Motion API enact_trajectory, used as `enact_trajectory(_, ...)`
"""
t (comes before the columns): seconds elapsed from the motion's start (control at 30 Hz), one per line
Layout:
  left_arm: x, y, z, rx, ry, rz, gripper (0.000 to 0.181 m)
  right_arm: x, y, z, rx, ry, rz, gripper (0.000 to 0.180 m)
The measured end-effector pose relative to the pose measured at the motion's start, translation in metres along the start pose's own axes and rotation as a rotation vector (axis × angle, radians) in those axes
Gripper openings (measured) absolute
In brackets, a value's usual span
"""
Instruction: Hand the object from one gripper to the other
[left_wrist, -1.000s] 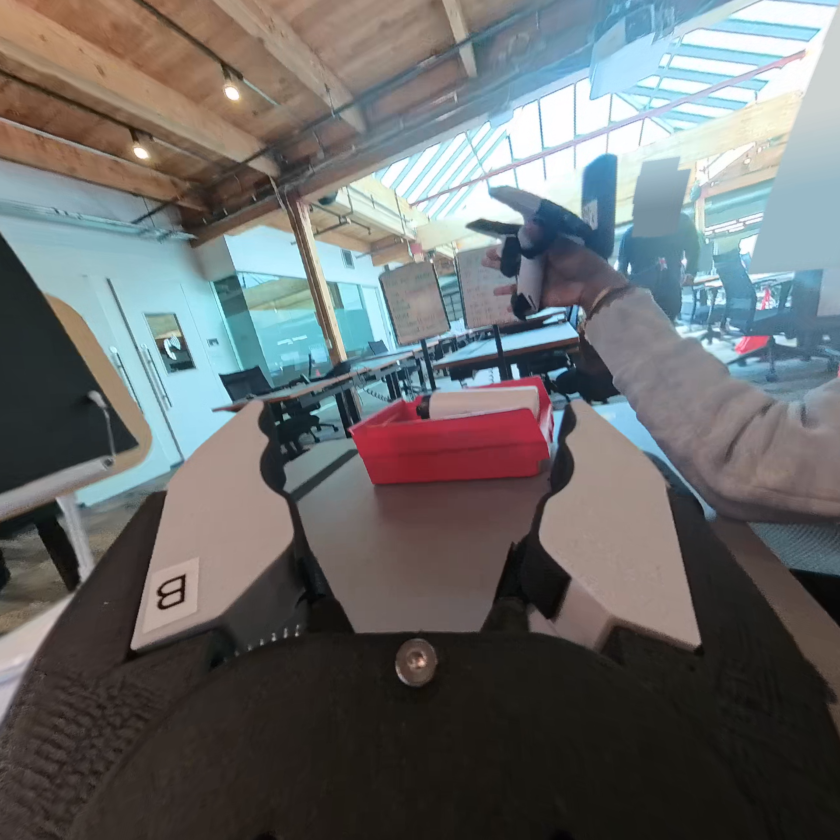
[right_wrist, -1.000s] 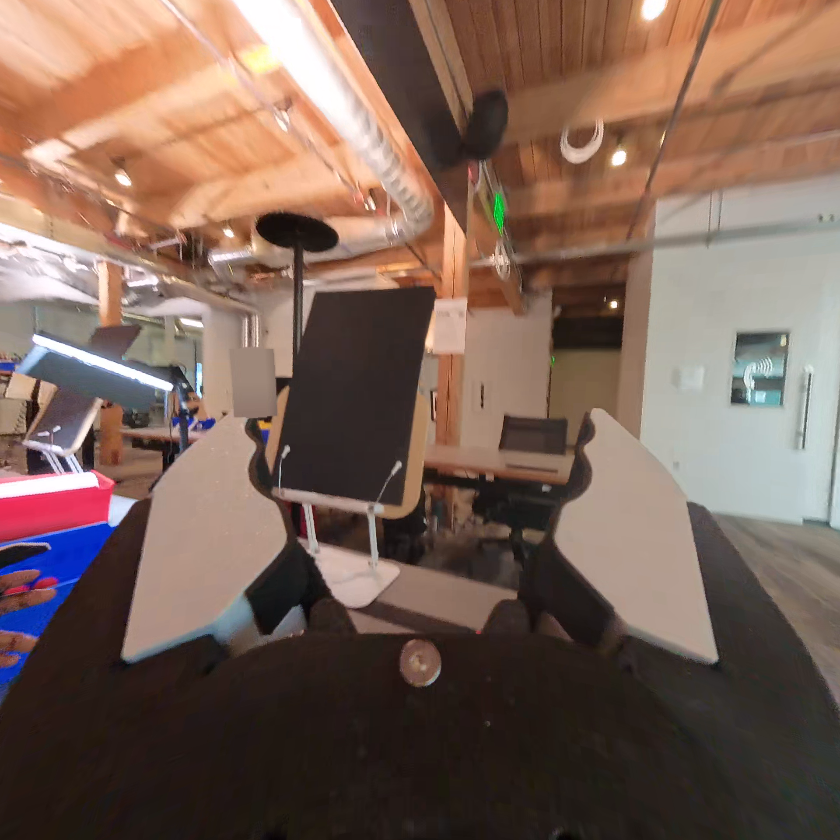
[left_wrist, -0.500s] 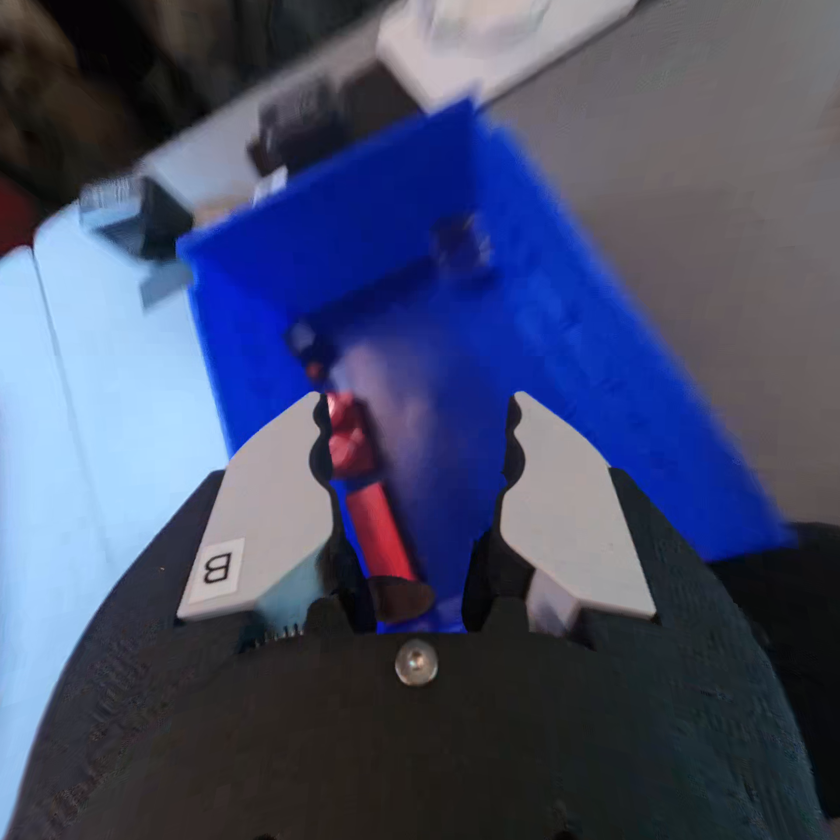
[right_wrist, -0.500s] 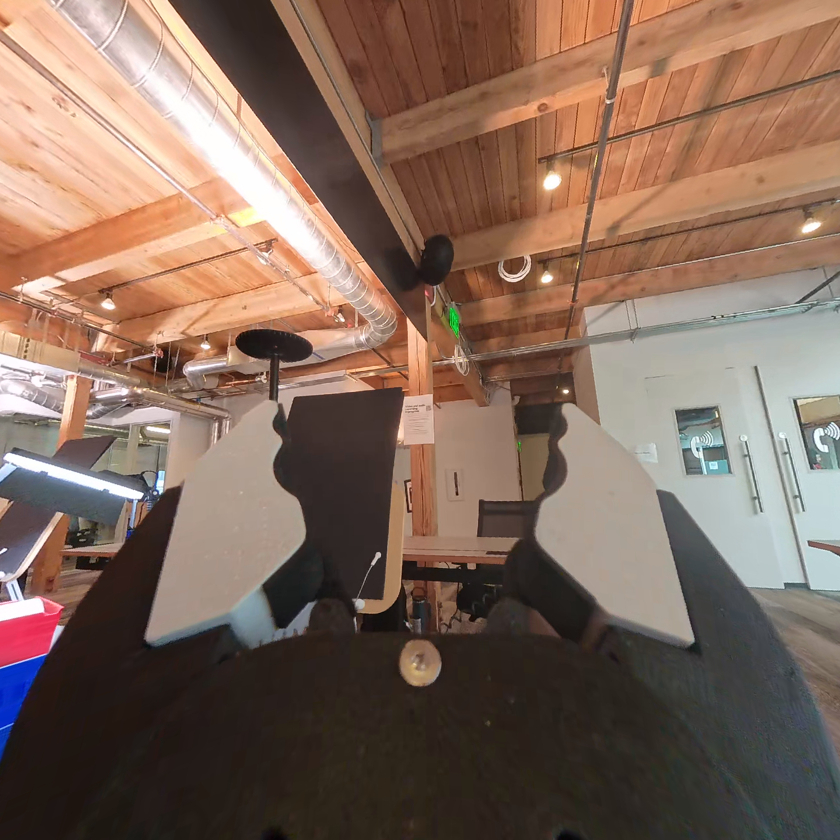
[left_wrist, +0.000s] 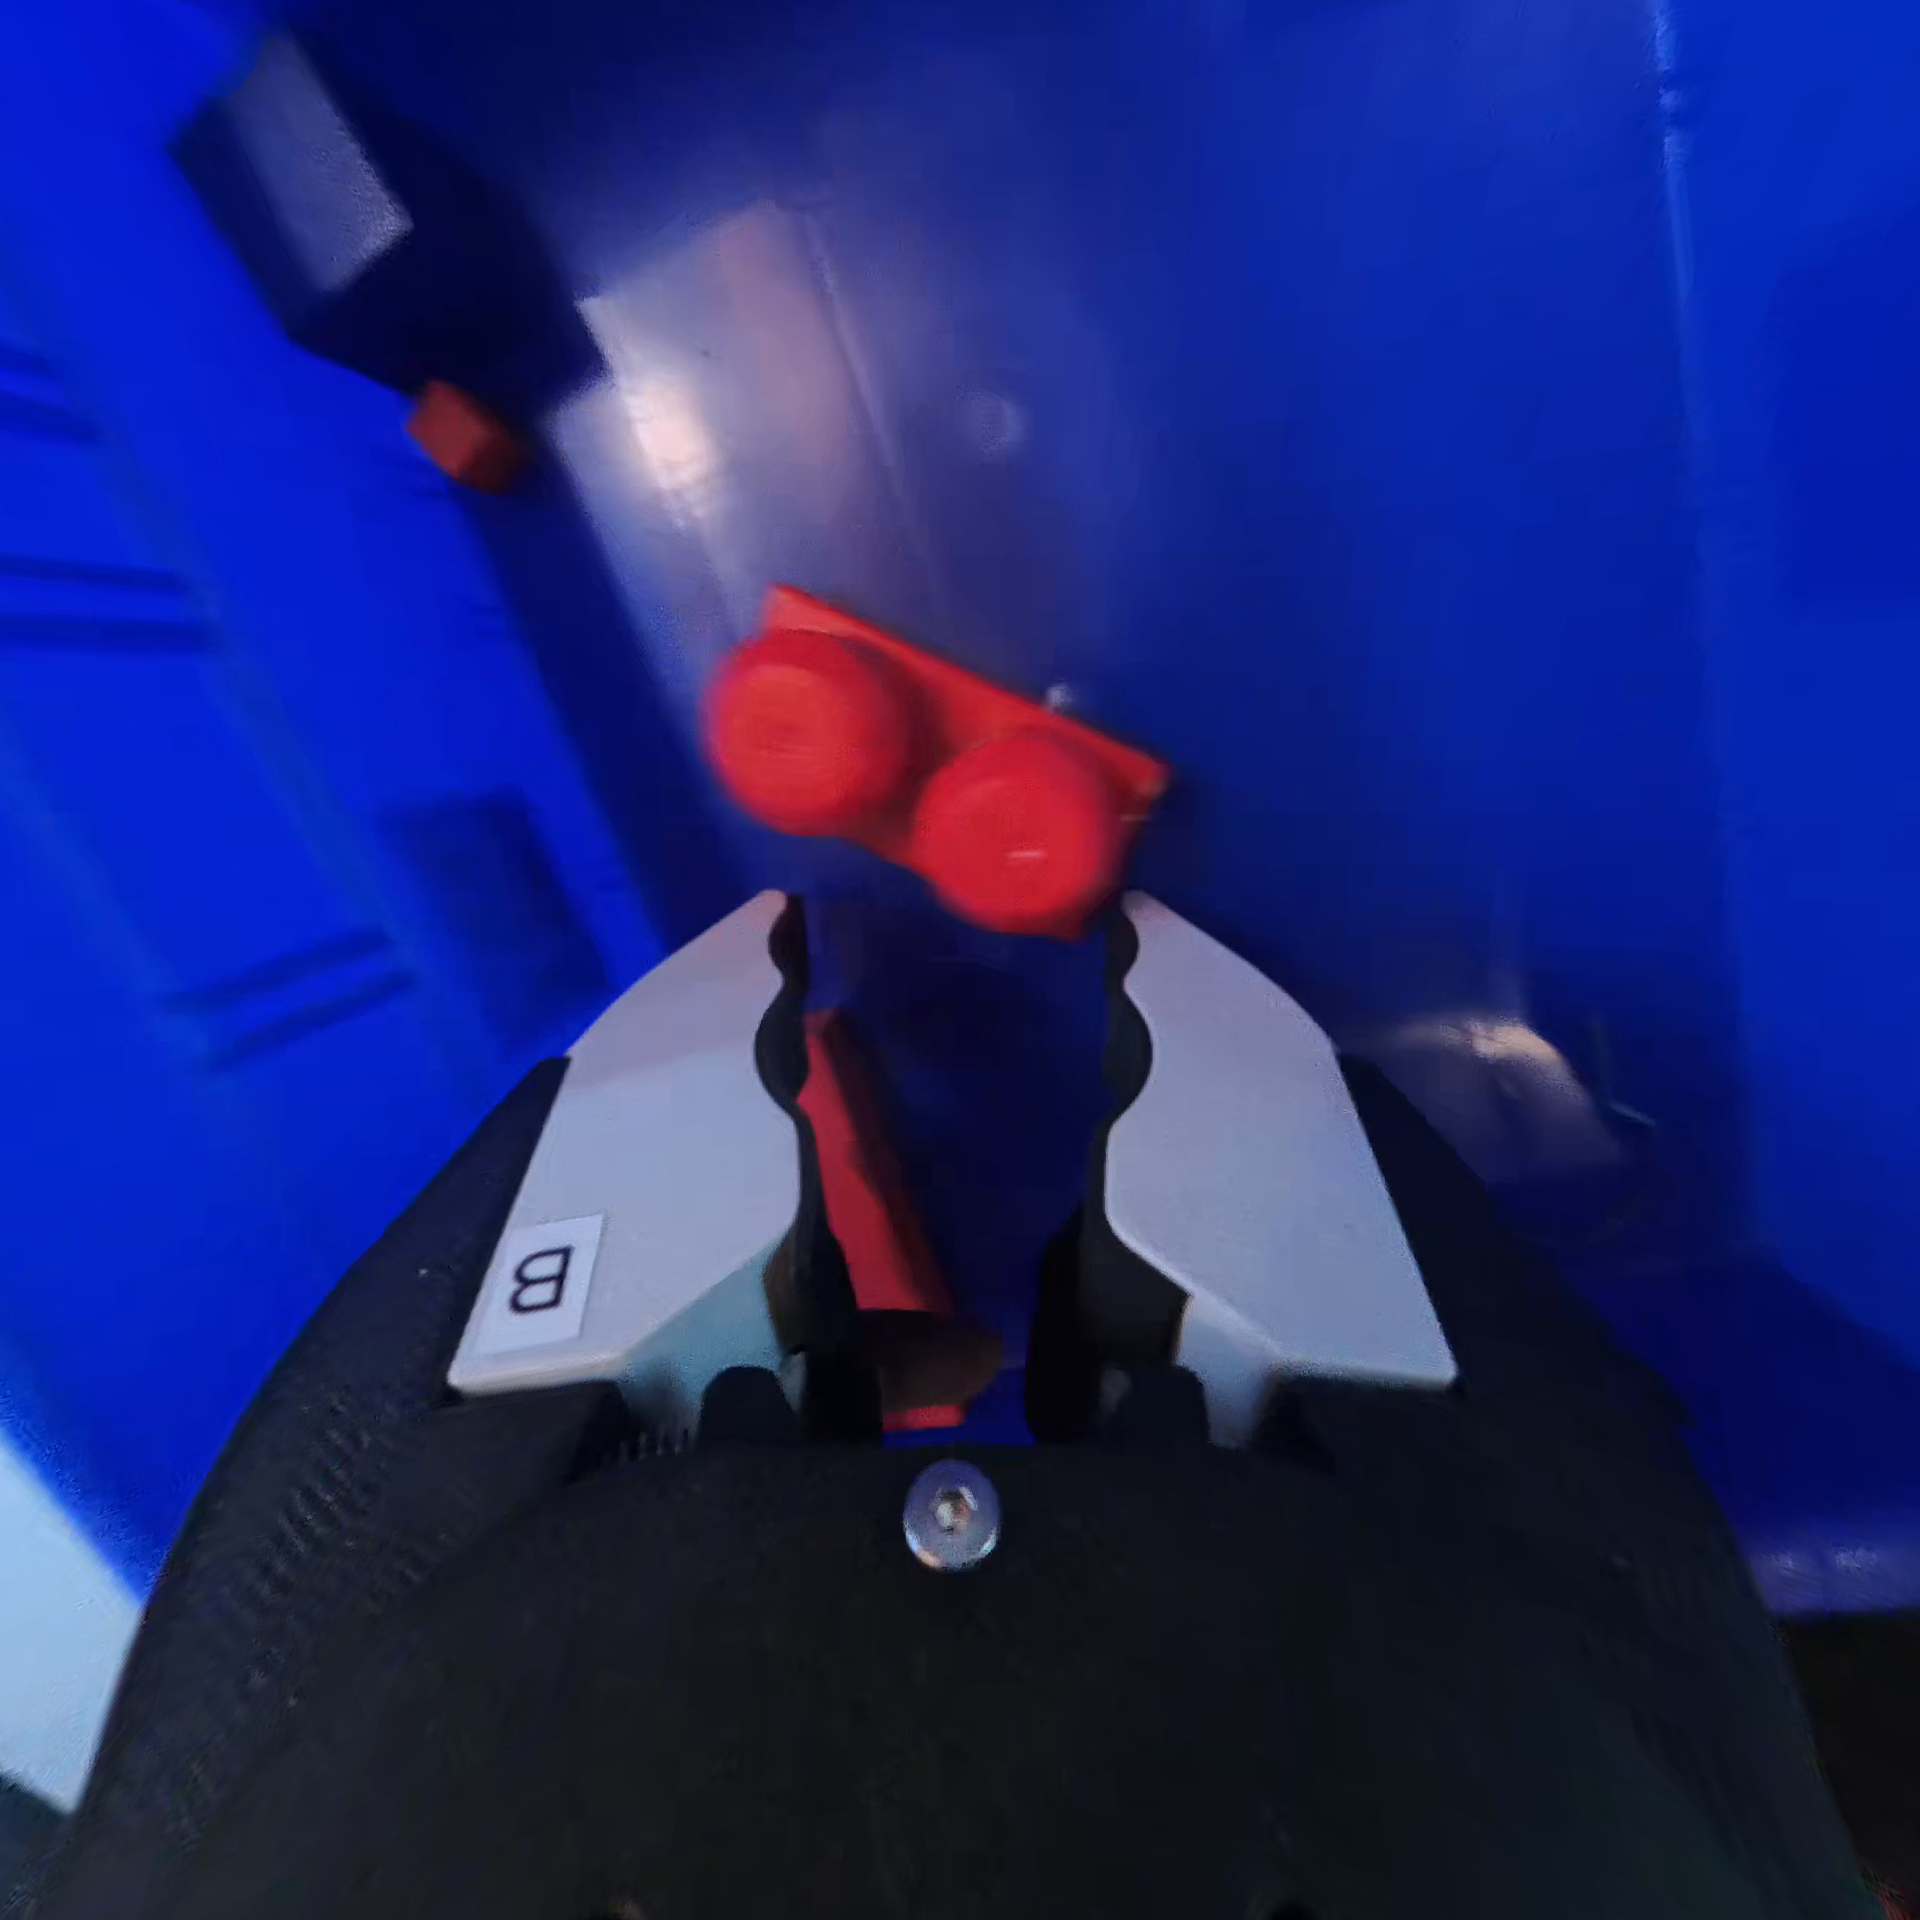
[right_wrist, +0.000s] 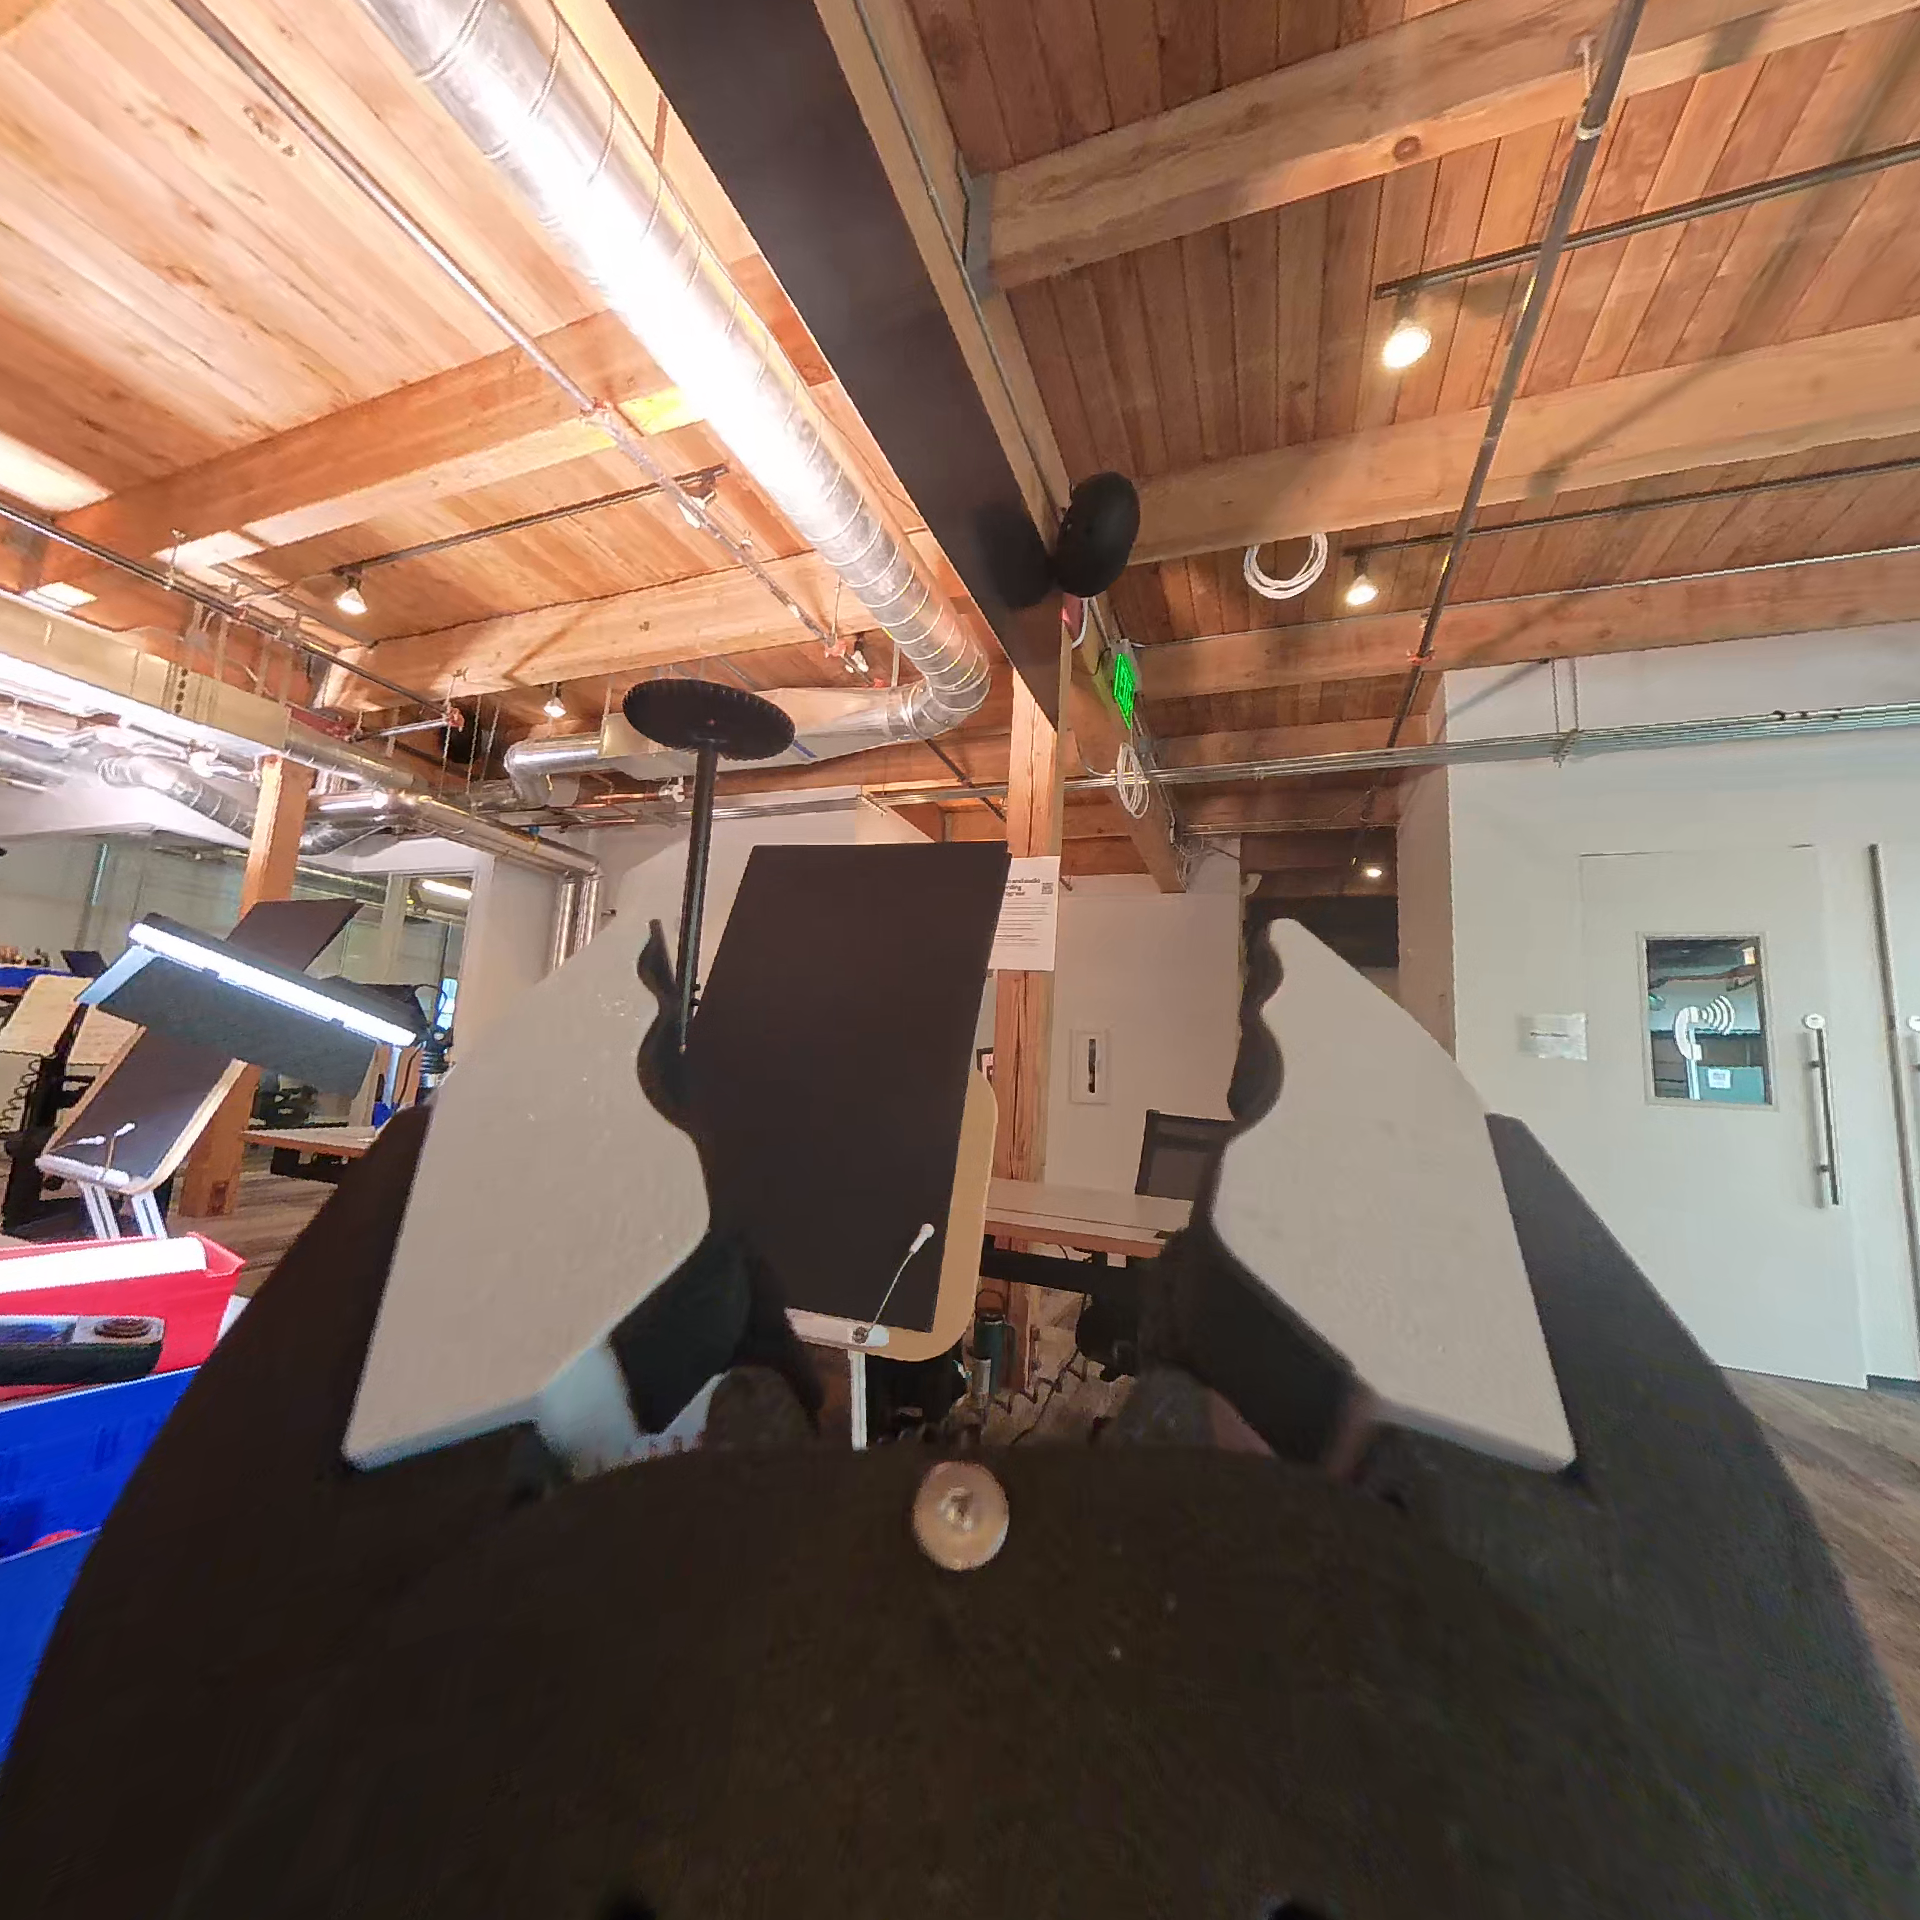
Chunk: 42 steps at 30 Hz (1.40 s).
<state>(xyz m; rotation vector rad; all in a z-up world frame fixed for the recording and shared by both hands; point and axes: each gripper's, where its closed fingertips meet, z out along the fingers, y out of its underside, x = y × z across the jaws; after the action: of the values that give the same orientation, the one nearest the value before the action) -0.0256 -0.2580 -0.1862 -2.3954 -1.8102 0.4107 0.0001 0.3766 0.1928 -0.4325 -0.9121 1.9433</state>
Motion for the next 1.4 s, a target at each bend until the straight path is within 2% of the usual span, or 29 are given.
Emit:
enact_trajectory(0.07,-0.007,-0.003,0.000,0.029,-0.057,-0.011,0.067,-0.001,0.000,0.001,0.002,-0.004,0.003,0.104)
enact_trajectory(0.27,0.011,-0.021,0.004,0.110,0.055,-0.075,0.074,-0.007,0.001,0.004,-0.006,-0.018,-0.003,0.103)
enact_trajectory(0.37,0.011,-0.026,0.007,0.140,0.033,-0.114,0.077,-0.010,0.001,0.005,-0.007,-0.022,-0.006,0.103)
enact_trajectory(0.4,0.011,-0.029,0.008,0.156,0.032,-0.134,0.075,-0.010,0.001,0.006,-0.007,-0.024,-0.004,0.102)
enact_trajectory(0.47,0.008,-0.030,0.008,0.178,0.025,-0.149,0.044,-0.011,0.002,0.007,-0.011,-0.027,-0.002,0.102)
enact_trajectory(0.5,0.005,-0.029,0.007,0.184,0.004,-0.144,0.039,-0.012,0.002,0.007,-0.014,-0.027,-0.003,0.102)
enact_trajectory(0.6,0.002,-0.023,0.003,0.193,-0.007,-0.112,0.038,-0.013,0.003,0.009,-0.018,-0.027,-0.011,0.102)
enact_trajectory(0.67,-0.001,-0.028,-0.009,0.267,-0.003,-0.109,0.037,-0.017,0.003,0.011,-0.017,-0.038,-0.011,0.100)
enact_trajectory(0.77,0.000,-0.046,-0.046,0.490,0.027,-0.100,0.037,-0.030,0.005,0.016,-0.028,-0.081,-0.012,0.095)
enact_trajectory(0.9,0.036,-0.082,-0.140,1.013,0.135,0.068,0.036,-0.052,0.013,0.028,-0.058,-0.153,-0.016,0.094)
enact_trajectory(1.0,0.100,-0.085,-0.220,1.408,0.353,0.260,0.036,-0.078,0.025,0.039,-0.094,-0.246,-0.014,0.092)
enact_trajectory(1.07,0.148,-0.075,-0.253,1.532,0.574,0.372,0.036,-0.104,0.036,0.046,-0.121,-0.348,-0.009,0.088)
enact_trajectory(1.13,0.187,-0.068,-0.270,1.615,0.719,0.458,0.036,-0.139,0.051,0.051,-0.147,-0.489,0.014,0.085)
enact_trajectory(1.2,0.224,-0.060,-0.272,1.631,0.863,0.548,0.036,-0.182,0.070,0.048,-0.172,-0.682,0.047,0.079)
enact_trajectory(1.27,0.257,-0.052,-0.259,1.551,0.979,0.637,0.036,-0.225,0.093,0.032,-0.176,-0.875,0.097,0.074)
enact_trajectory(1.33,0.282,-0.047,-0.230,1.399,0.989,0.750,0.036,-0.261,0.127,0.006,-0.248,-1.037,0.206,0.072)
enact_trajectory(1.4,0.295,-0.045,-0.199,1.251,0.932,0.827,0.037,-0.281,0.175,-0.019,-0.436,-1.089,0.285,0.080)
